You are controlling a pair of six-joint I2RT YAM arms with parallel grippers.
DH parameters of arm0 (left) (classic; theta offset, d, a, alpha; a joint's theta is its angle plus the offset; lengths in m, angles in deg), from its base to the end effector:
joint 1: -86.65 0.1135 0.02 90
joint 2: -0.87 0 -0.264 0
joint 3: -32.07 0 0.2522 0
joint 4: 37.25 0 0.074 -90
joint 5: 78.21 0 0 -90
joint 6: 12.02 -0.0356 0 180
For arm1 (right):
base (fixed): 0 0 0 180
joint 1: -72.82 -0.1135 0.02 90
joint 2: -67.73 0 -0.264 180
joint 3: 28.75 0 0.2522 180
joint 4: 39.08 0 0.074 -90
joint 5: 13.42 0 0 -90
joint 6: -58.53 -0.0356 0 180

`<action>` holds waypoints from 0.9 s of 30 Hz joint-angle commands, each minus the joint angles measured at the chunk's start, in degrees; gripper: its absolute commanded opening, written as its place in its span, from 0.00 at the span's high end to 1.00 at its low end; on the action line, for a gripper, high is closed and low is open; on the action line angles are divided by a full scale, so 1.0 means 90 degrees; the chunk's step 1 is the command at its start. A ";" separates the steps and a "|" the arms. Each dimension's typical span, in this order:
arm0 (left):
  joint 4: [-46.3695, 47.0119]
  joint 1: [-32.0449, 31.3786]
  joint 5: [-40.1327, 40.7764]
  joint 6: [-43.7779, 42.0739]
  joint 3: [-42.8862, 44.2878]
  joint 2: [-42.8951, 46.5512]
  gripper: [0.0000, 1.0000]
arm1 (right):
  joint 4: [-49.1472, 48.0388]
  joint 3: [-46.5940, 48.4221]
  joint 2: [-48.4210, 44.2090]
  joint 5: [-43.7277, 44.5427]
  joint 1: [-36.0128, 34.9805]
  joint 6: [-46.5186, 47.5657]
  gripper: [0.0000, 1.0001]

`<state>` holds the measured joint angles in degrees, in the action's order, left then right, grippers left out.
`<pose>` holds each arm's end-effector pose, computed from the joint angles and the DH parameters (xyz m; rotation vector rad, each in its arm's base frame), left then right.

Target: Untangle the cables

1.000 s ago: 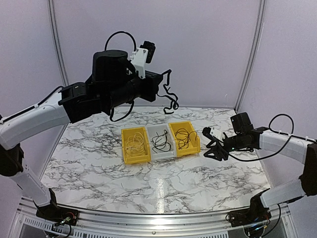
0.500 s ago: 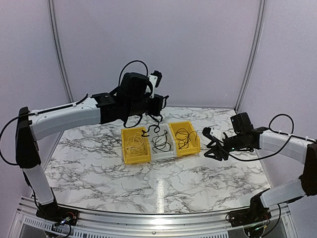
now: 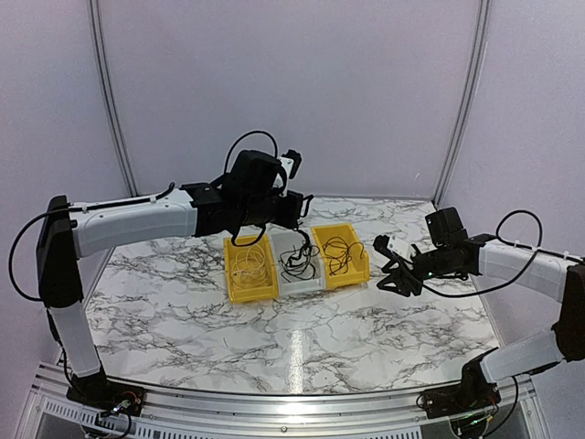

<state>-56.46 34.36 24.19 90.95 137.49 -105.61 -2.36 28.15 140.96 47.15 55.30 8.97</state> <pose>0.2807 -0.3506 0.3243 0.5172 1.8863 -0.5542 0.2322 0.0916 0.2114 -1.3348 1.9793 0.4543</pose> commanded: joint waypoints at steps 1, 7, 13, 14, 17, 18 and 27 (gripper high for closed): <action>0.0263 0.0107 -0.0167 0.0155 -0.0284 -0.0271 1.00 | -0.0025 0.0012 0.0037 0.0054 -0.0063 0.0027 0.49; 0.0292 0.0144 -0.0323 0.0369 -0.0532 -0.0667 1.00 | -0.0023 0.0002 0.0055 0.0065 -0.0064 0.0029 0.49; 0.0370 0.0179 -0.0733 0.0569 -0.0422 -0.1227 1.00 | -0.0013 0.0021 0.0107 0.0070 -0.0065 0.0027 0.49; 0.0371 0.0178 -0.0787 0.0595 -0.0385 -0.1325 1.00 | -0.0011 0.0016 0.0107 0.0072 -0.0060 0.0027 0.49; 0.0365 0.0203 -0.0920 0.0665 -0.0255 -0.1592 1.00 | -0.0012 0.0012 0.0096 0.0080 -0.0065 0.0027 0.49; 0.0367 0.0210 -0.0985 0.0686 -0.0232 -0.1650 1.00 | -0.0012 0.0012 0.0096 0.0078 -0.0065 0.0027 0.49; 0.0291 0.0229 -0.0810 0.0698 -0.0500 -0.1183 0.64 | -0.0013 0.0022 0.0100 0.0089 -0.0075 0.0028 0.49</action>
<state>-54.32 36.06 16.21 97.14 133.73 -120.41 -2.36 28.15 141.66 47.41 55.30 9.08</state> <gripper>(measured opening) 0.328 0.506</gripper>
